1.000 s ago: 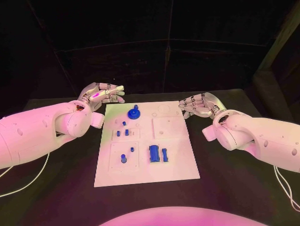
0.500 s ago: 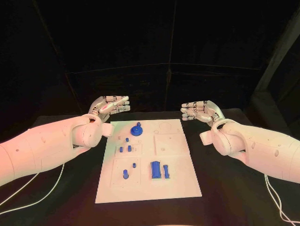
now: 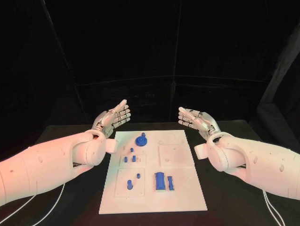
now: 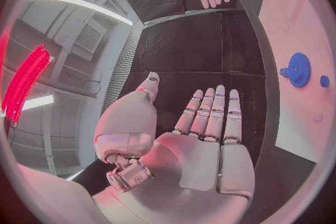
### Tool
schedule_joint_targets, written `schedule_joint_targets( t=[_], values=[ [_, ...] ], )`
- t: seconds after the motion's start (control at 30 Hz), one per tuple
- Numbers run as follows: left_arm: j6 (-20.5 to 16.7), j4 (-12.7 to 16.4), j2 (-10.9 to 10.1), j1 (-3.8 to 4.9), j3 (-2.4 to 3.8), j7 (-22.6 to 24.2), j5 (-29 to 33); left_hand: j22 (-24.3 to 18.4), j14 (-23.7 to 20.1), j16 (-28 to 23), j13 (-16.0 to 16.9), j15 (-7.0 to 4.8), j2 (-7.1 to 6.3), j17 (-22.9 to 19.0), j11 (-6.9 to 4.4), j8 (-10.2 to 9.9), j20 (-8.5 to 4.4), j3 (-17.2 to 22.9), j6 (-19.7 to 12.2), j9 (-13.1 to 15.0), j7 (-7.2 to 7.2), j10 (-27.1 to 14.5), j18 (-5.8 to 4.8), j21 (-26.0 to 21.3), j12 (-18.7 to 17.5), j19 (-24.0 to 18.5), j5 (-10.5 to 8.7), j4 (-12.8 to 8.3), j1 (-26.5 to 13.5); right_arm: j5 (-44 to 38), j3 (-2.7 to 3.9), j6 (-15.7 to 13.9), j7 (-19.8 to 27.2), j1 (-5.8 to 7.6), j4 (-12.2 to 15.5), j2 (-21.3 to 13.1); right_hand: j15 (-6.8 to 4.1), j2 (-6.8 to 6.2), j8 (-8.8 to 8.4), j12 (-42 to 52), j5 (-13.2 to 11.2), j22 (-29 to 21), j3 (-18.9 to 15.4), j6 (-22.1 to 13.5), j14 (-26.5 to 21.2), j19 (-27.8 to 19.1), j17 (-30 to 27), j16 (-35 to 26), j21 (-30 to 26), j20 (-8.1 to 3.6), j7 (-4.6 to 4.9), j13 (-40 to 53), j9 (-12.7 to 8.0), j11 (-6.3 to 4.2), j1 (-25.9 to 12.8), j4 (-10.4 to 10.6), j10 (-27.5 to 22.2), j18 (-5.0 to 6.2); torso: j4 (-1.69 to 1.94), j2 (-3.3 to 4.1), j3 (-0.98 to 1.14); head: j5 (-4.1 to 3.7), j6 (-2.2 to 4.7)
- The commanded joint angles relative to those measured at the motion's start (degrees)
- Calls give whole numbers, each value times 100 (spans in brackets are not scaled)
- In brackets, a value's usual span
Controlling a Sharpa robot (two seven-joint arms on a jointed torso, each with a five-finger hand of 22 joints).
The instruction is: Assemble the parts on the task board
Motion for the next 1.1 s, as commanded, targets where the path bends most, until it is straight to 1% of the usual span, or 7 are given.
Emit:
schedule_joint_targets(
  t=[0.03, 0.07, 0.17, 0.2, 0.3, 0.33, 1.1],
  values=[
    [-1097, 433, -66, -112, 88, 308, -209, -280, -974, -200, -35, -342, -1, -567, -576, -72, -281, -539, -990, -36, -456, -1040, -200, -132, -66, -800, -44, -5, -1335, 804, 20, -942, 470, -28, 423, -118, -134, 7, -44, -65, -497, -38, -65, -999, -1172, -1117, -343, -50, -276, -235, -202, -39, -38, -396, -1480, -39, -1124, -202, 168, -71, 52, -20, 95],
    [-1256, 558, -89, -151, 119, 341, -234, -301, -1052, -615, -35, -342, -1, -567, -576, -72, -304, -539, -1069, -36, -456, -1122, -201, -132, -66, -863, -44, -5, -1442, 895, 25, -1048, 515, -38, 535, -152, -134, 7, -44, -65, -497, -38, -65, -1077, -1265, -1206, -343, -50, -276, -253, -616, -39, -38, -396, -1596, -39, -1211, -202, 171, -72, 53, -21, 98],
    [-1670, 884, -151, -250, 198, 426, -297, -369, -1285, -615, -35, -342, -1, -567, -576, -72, -371, -539, -1306, -36, -456, -1371, -664, -132, -66, -1055, -44, -5, -1761, 1110, 36, -1300, 621, -61, 803, -231, -134, 7, -44, -65, -497, -38, -65, -1308, -1535, -1463, -343, -50, -276, -308, -616, -39, -38, -396, -1938, -39, -1471, -256, 171, -72, 53, -21, 98],
    [-1784, 975, -168, -278, 220, 450, -315, -381, -1331, -615, -35, -342, -1, -567, -576, -72, -386, -539, -1353, -36, -456, -1421, -664, -132, -66, -1092, -44, -5, -1823, 1165, 39, -1364, 648, -67, 871, -251, -134, 7, -44, -65, -497, -38, -65, -1343, -1574, -1500, -343, -50, -276, -713, -616, -39, -38, -396, -1988, -39, -1508, -265, 171, -72, 53, -21, 98],
    [-2054, 1187, -208, -343, 271, 505, -356, -435, -1521, -615, -35, -342, -1, -567, -576, -72, -440, -539, -1544, -36, -456, -1623, -664, -132, -66, -1246, -44, -5, -2081, 1266, 45, -1483, 698, -78, 997, -289, -134, 7, -44, -65, -497, -38, -65, -1547, -1814, -1728, -343, -50, -276, -713, -616, -39, -38, -396, -2289, -39, -1736, -666, 171, -72, 53, -21, 98],
    [-2150, 1263, -222, -366, 289, 525, -371, -853, -1596, -615, -35, -342, -1, -567, -576, -72, -862, -539, -1621, -36, -456, -1705, -664, -132, -66, -1312, -44, -5, -2188, 1286, 46, -1506, 708, -80, 1022, -296, -134, 7, -44, -65, -497, -38, -65, -1622, -1902, -1814, -343, -50, -276, -713, -616, -39, -38, -396, -2401, -39, -1820, -666, 171, -72, 53, -21, 98],
    [-2285, 1370, -242, -398, 315, 553, -392, -853, -2433, -615, -35, -342, -1, -567, -576, -72, -862, -539, -2476, -36, -456, -2603, -664, -132, -66, -1985, -44, -5, -3346, 1289, 46, -1509, 709, -80, 1025, -297, -134, 7, -44, -65, -497, -38, -65, -2485, -2920, -2782, -343, -50, -276, -713, -616, -39, -38, -396, -3678, -39, -2791, -666, 171, -72, 53, -21, 98]
  ],
)
